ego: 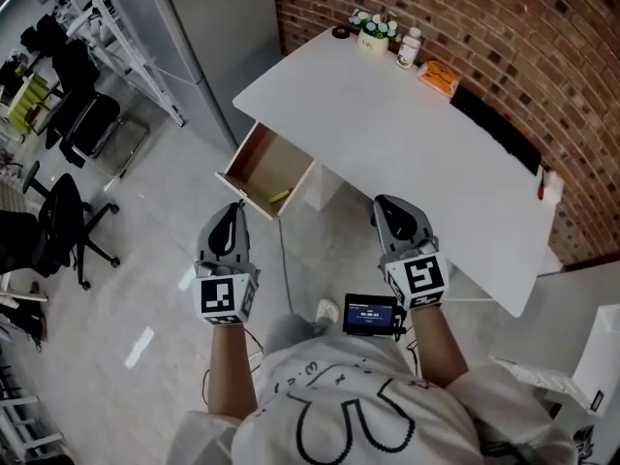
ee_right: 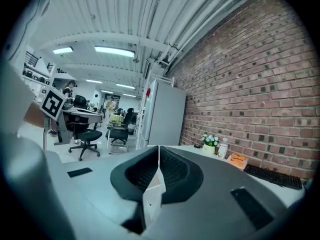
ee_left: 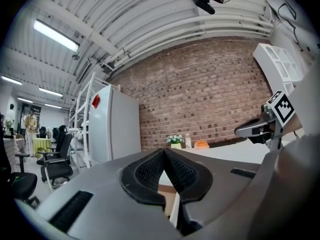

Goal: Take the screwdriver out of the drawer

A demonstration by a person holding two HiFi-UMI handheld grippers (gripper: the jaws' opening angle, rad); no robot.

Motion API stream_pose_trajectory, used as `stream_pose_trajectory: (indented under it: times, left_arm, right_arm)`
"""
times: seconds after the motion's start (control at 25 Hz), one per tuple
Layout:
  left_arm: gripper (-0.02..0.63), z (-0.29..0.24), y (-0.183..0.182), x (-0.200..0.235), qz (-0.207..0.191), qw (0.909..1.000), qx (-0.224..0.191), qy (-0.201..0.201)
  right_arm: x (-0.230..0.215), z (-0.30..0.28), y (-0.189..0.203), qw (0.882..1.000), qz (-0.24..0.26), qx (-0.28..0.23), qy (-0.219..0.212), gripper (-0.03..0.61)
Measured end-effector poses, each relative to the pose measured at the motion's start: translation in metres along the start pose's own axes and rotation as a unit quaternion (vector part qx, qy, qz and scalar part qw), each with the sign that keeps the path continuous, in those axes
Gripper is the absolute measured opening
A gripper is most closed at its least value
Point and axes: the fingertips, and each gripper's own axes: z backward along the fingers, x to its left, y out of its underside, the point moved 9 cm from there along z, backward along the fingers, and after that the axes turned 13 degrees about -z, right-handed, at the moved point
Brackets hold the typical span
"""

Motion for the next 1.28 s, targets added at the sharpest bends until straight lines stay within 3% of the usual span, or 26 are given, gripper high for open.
stream_pose_trajectory:
  times: [0.32, 0.68, 0.96, 1.28]
  left_arm:
    - [0.012, -0.031, 0.0, 0.008, -0.021, 0.9995, -0.005, 0.024]
    - [0.012, -0.083, 0.012, 0.027, -0.012, 0.9982, -0.024, 0.053]
    - [0.012, -0.139, 0.034, 0.073, -0.017, 0.9932, -0.045, 0.106]
    - [0.012, -0.202, 0.072, 0.154, -0.017, 0.9806, -0.062, 0.185]
  right_arm:
    - [-0.011, -0.007, 0.009, 0.999, -0.021, -0.008, 0.025, 0.021]
    - [-0.024, -0.028, 0.007, 0.997, -0.011, -0.008, 0.074, 0.021]
    - [-0.016, -0.073, 0.003, 0.989, -0.015, -0.011, 0.144, 0.021]
    - [0.027, -0.144, -0.013, 0.972, -0.015, -0.011, 0.235, 0.021]
